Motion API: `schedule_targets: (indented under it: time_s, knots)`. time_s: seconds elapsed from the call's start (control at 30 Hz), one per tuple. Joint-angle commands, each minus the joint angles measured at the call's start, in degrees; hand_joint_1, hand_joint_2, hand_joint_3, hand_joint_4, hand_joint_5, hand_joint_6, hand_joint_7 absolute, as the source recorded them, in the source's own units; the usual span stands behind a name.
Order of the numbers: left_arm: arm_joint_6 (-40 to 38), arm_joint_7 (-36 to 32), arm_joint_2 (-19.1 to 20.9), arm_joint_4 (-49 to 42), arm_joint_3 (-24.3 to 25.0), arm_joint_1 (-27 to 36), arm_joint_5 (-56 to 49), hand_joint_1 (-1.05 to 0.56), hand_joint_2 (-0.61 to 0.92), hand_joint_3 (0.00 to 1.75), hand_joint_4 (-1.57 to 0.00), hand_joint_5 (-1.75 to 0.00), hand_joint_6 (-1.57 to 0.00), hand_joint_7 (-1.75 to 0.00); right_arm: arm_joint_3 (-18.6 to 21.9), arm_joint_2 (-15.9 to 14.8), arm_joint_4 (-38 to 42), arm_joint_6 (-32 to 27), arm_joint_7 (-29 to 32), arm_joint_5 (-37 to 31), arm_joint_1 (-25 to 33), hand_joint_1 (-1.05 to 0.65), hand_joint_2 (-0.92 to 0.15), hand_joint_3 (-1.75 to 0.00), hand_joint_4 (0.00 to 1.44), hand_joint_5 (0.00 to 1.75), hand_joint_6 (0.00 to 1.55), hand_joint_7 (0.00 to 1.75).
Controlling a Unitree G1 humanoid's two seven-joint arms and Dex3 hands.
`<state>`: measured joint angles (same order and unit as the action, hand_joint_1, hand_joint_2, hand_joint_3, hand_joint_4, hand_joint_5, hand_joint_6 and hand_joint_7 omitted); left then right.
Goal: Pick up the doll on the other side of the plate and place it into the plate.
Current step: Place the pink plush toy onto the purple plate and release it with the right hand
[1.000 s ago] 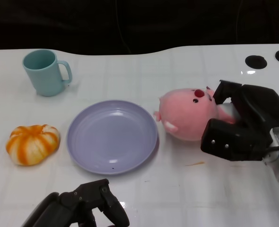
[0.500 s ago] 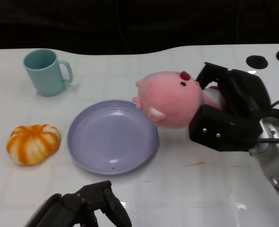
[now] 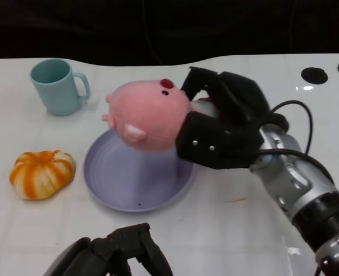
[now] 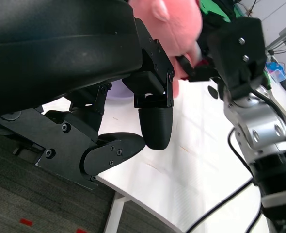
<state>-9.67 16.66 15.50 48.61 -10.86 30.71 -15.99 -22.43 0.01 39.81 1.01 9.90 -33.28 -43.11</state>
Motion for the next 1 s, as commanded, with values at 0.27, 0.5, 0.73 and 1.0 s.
schedule_targets:
  time_s: [0.27,0.5,0.73,1.0]
  knots:
    - [-0.31,-0.82,-0.16,1.64,-0.92,0.46,-1.97,-0.24,0.68,0.88,-0.69,-1.75,-0.63,-1.3,-3.38,6.63,11.23,-6.08,3.58,-2.9,-8.14,-0.21,-0.44,-1.0,0.92,1.75,0.67,1.75]
    - [-0.72,-0.68,-0.09,2.13,-1.08,0.68,-1.88,-0.24,0.68,0.88,-0.68,-1.75,-0.62,-1.3,-2.56,9.73,14.72,-8.1,2.3,-0.64,-9.59,-0.26,-0.83,-0.19,0.77,1.69,0.8,0.65]
    - [-1.18,-0.73,-0.06,2.18,-0.87,0.38,-1.61,-0.24,0.68,0.87,-0.68,-1.75,-0.62,-1.3,-5.92,6.92,9.07,-6.37,-10.09,-0.28,-7.89,-0.61,-0.92,-0.14,0.09,0.59,0.32,0.01]
    - [-0.46,-0.73,0.37,1.44,-0.23,0.2,-1.4,-0.24,0.69,0.86,-0.66,-1.74,-0.62,-1.29,-8.01,3.96,-3.42,-11.15,-22.27,-0.81,-5.22,-0.74,-0.92,-0.17,0.0,0.32,0.13,0.0]
